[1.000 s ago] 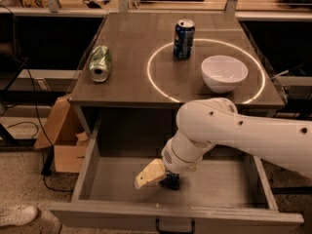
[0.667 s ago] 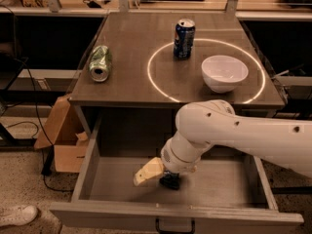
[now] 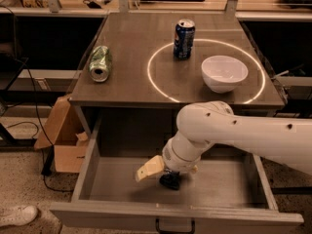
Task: Pick rxbar blueberry from top drawer and place on counter
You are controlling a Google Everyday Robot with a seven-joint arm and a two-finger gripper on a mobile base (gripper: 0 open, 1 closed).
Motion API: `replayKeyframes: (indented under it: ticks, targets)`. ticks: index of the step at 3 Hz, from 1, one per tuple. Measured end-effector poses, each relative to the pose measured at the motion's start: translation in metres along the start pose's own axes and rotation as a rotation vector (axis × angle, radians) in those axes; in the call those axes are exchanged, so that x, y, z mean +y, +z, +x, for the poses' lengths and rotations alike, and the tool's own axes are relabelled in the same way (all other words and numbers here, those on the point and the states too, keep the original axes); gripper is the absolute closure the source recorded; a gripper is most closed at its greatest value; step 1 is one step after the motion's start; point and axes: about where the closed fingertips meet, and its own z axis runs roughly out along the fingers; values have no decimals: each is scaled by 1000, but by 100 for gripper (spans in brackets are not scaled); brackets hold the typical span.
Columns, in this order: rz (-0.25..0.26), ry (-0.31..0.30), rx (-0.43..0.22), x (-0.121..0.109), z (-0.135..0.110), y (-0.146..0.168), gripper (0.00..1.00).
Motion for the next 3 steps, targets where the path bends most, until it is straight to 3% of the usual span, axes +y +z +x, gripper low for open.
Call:
replayKeyframes:
  ticks: [3]
  targets:
    - [-17,76,34,-9,-9,24,0]
